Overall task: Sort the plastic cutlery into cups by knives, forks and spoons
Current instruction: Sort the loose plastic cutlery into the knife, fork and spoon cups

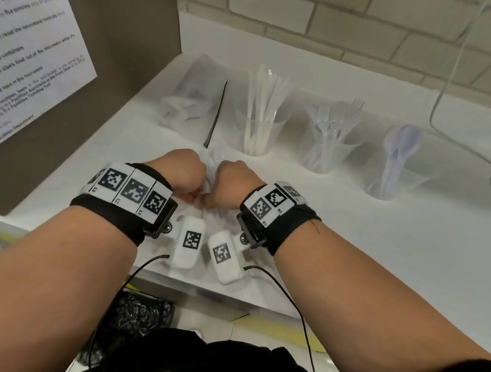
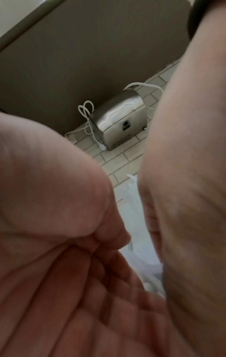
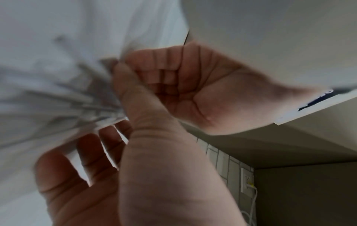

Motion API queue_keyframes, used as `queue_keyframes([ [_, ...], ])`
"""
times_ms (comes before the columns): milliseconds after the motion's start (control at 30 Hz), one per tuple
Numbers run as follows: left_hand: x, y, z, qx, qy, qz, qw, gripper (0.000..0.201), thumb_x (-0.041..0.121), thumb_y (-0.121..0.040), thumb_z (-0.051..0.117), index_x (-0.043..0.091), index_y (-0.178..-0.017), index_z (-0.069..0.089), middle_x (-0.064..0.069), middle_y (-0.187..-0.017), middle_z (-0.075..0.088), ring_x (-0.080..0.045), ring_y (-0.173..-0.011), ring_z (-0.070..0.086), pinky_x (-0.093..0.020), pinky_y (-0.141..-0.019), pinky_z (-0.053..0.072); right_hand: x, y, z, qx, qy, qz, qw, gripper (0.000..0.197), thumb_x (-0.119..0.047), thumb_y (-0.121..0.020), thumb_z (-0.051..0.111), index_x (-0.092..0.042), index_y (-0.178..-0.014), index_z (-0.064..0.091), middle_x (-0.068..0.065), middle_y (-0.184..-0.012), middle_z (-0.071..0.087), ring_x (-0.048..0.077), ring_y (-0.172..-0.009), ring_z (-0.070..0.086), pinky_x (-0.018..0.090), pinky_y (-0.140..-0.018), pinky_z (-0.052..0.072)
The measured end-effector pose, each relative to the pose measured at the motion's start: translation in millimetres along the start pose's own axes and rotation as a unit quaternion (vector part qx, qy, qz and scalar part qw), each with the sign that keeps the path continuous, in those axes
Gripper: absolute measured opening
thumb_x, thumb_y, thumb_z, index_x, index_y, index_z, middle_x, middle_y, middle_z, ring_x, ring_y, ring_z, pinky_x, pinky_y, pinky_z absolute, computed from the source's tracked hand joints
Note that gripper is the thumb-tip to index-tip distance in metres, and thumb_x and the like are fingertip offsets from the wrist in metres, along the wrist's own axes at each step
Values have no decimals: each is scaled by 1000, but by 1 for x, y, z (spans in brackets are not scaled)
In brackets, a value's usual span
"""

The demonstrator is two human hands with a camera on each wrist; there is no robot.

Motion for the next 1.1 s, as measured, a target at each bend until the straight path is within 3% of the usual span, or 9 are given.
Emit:
queue_keyframes([
  [133,1,-1,14,-53,38,-21,998,21,6,-97,43,4,-83,58,-19,-86,60,-26,-79,55,-38,-76,50,-8,-3,1,-1,27,6,1000,35,-25,-65,81,-15,-69,48,8,-93,62,23,-81,57,27,-59,41],
  [233,1,4,28,-119,26,-31,992,16,5,-97,37,6,-94,53,-18,-88,52,-23,-76,46,-31,-67,40,-8,-6,1,8,33,16,999,24,-18,-78,73,-10,-95,60,9,-100,61,25,-90,58,30,-74,45],
  [367,-7,-3,21,-92,25,-16,995,18,12,-98,42,6,-94,58,-9,-80,53,-17,-66,49,-28,-62,42,0,-1,-2,18,54,13,998,27,-6,-93,49,-1,-119,52,13,-124,57,29,-115,56,31,-93,43],
  [467,-13,-13,-10,14,-11,1,1000,36,8,-91,50,2,-127,48,-16,-106,63,-29,-87,64,-39,-76,56,5,8,-3,5,82,5,997,29,-3,-93,46,0,-122,46,13,-125,54,29,-114,55,31,-93,41],
  [567,-4,-9,-18,24,-95,52,994,78,5,-81,52,27,-148,20,-15,-134,49,-31,-104,60,-37,-85,52,11,11,0,-7,89,17,996,33,-4,-92,46,-1,-124,42,15,-125,51,32,-117,50,33,-88,40],
  [700,12,-3,-6,0,-127,118,985,51,11,-89,56,21,-139,47,-6,-137,52,-24,-121,51,-32,-100,43,16,12,3,-11,76,38,996,36,-7,-90,46,-4,-126,40,15,-124,50,33,-118,44,42,-91,42],
  [800,21,3,3,-10,-143,154,978,36,15,-92,56,18,-128,59,-5,-126,61,-22,-114,55,-30,-93,43,17,10,4,-13,75,44,996,38,-9,-91,48,-6,-128,40,15,-127,46,33,-119,45,45,-97,42],
  [1000,16,-4,9,-33,-3,128,991,46,-4,-86,57,16,-127,58,-8,-124,61,-25,-111,60,-39,-101,47,20,12,6,3,53,15,998,33,-11,-96,41,-3,-128,39,17,-126,47,34,-114,50,38,-85,41],
  [1100,20,-4,-4,20,76,124,989,46,-2,-91,50,13,-134,49,-9,-124,57,-26,-108,62,-36,-90,53,23,17,0,5,40,-5,999,28,-12,-96,39,-2,-123,42,16,-120,55,32,-104,55,35,-77,41],
])
Point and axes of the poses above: each hand's wrist, its own y-axis away from the middle knuckle, its own z-axis out of the palm, x = y × z, the point moved 10 cm from there along -y, towards the middle knuckle
